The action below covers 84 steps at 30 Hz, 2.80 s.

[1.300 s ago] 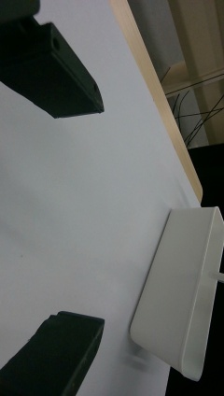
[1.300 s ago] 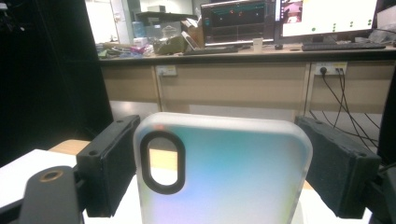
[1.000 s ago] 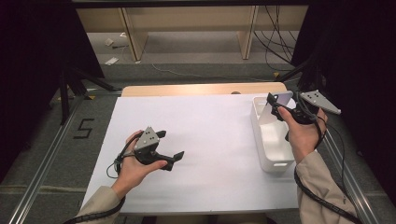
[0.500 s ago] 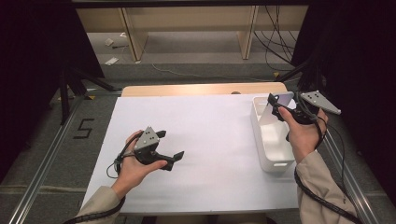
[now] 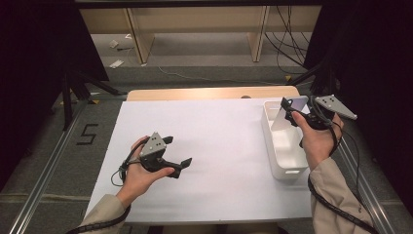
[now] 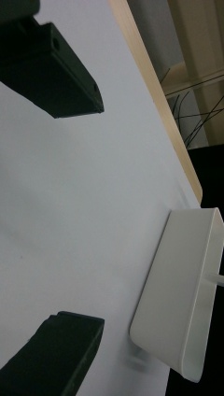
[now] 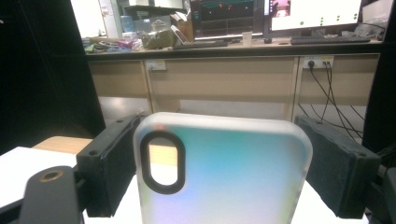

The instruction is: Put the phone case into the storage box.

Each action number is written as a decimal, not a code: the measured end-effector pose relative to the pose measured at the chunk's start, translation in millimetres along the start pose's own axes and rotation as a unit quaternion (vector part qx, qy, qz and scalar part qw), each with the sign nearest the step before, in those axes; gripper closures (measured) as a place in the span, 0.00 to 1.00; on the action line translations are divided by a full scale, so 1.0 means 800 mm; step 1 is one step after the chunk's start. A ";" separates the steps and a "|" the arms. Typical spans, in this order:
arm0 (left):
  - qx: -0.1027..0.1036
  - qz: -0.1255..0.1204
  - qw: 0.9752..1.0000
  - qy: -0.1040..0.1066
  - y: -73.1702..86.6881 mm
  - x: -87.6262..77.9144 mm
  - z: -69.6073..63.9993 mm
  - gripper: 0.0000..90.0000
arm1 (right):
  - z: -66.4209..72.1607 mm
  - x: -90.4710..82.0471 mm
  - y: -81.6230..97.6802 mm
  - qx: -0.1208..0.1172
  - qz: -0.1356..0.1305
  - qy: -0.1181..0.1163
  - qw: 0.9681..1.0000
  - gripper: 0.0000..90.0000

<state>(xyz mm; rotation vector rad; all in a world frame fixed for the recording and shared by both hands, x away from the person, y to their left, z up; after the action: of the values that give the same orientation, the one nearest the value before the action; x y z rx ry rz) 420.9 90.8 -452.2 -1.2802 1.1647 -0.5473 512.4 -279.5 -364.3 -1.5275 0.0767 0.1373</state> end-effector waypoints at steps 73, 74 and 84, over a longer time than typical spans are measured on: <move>0.000 -0.002 1.000 0.003 0.001 -0.001 -0.001 0.00 | -0.004 0.019 0.028 -0.022 0.032 0.015 0.999 0.20; 0.000 -0.002 1.000 0.003 0.001 -0.001 -0.001 0.00 | -0.004 0.020 0.028 -0.021 0.033 0.016 0.999 0.20; 0.000 -0.003 1.000 0.004 0.001 -0.001 -0.001 0.00 | -0.003 0.025 0.030 -0.022 0.037 0.016 0.999 0.20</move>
<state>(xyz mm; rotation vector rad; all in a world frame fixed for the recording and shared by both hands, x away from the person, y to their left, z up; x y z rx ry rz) 419.7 91.1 -452.4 -1.2826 1.1678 -0.5566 528.5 -280.3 -391.2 -1.5724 0.1568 0.1740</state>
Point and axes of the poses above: each handheld gripper's, and its own axes: x roughly forward along the jaws, y roughly out of its underside, z roughly to its left, the point moved 8 cm from there along x, roughly forward along the jaws, and after that the axes turned 15 degrees about y, right-handed, at the moved point
